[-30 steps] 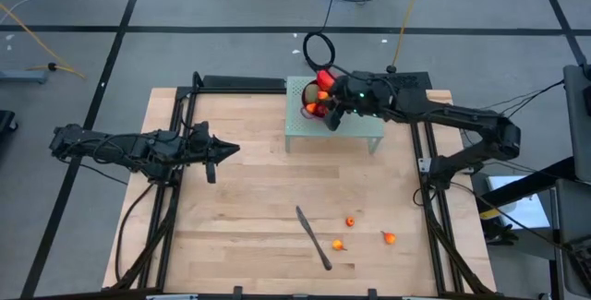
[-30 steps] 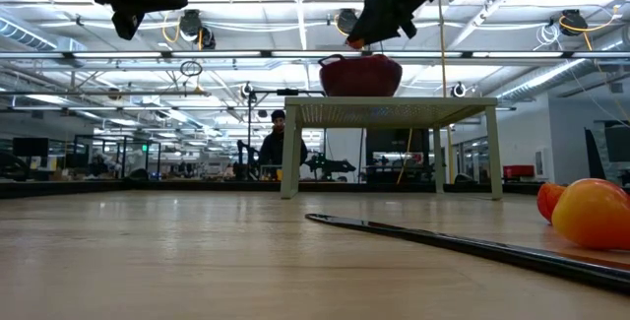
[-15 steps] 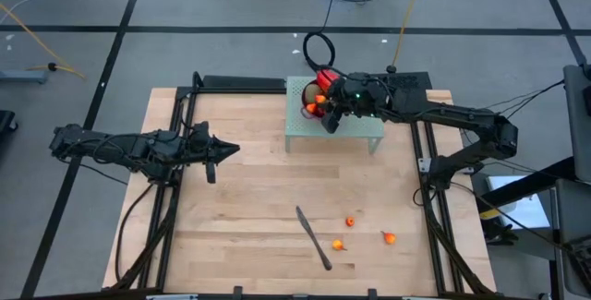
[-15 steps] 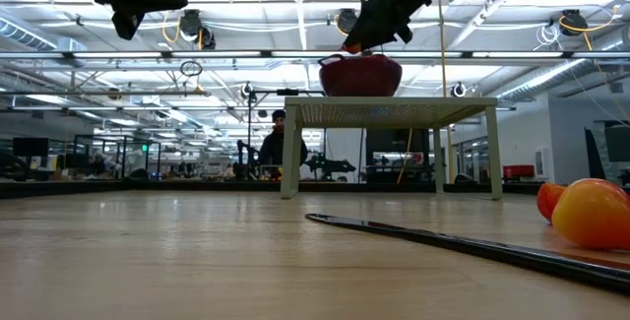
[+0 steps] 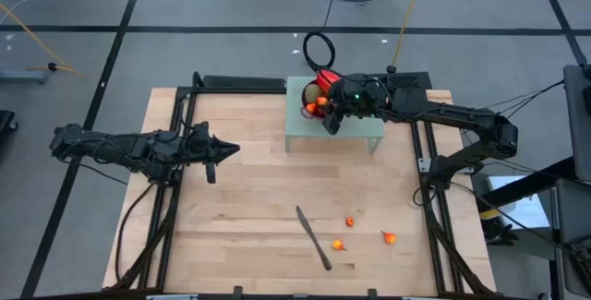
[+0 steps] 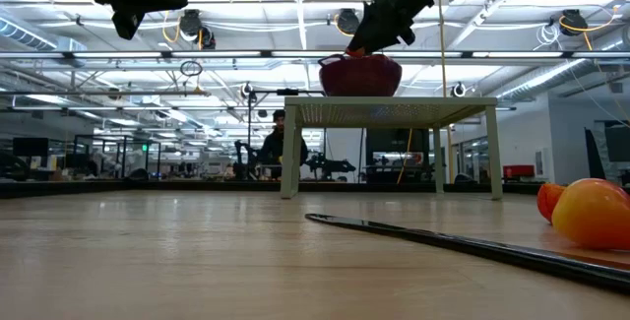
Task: Pick & Place Fruit
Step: Put the orange pear into the violet strainer bowl on the shelf
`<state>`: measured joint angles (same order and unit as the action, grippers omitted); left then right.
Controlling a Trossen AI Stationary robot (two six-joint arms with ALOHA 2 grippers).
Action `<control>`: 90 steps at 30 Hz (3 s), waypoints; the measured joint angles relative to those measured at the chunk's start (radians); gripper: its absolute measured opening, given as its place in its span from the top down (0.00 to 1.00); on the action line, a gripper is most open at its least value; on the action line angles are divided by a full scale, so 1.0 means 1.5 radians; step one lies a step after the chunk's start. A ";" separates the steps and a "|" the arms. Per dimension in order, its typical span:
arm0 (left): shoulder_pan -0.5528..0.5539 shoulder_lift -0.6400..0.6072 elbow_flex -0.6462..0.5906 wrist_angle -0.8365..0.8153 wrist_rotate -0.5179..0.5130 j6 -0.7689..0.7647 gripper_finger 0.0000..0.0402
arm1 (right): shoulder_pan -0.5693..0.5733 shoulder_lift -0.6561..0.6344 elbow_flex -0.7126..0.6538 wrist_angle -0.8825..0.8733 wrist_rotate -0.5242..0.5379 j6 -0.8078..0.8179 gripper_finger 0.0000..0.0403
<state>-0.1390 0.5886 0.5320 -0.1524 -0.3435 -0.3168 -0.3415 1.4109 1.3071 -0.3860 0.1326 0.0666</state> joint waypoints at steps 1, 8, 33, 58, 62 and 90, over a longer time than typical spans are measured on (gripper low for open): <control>0.000 0.000 0.000 0.000 0.000 0.000 0.95 | 0.000 0.000 0.000 0.001 0.000 0.000 0.68; 0.000 0.000 0.000 0.000 0.000 0.000 0.95 | 0.000 0.000 0.000 0.004 -0.001 0.000 0.68; 0.000 0.000 0.000 0.000 -0.005 0.000 0.95 | -0.003 0.035 -0.001 0.029 -0.002 -0.046 0.62; 0.000 0.000 0.000 0.000 -0.005 -0.001 0.95 | -0.003 0.001 -0.001 0.095 0.019 -0.096 0.50; 0.000 0.000 0.000 0.000 -0.005 -0.001 0.95 | -0.002 -0.023 -0.001 0.100 0.021 -0.095 0.51; 0.000 0.000 0.000 0.000 -0.005 0.005 0.95 | 0.164 -0.100 -0.001 0.100 0.107 -0.147 0.70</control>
<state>-0.1388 0.5887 0.5323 -0.1528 -0.3508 -0.3092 -0.0949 1.2613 1.3064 -0.2367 0.2938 -0.1536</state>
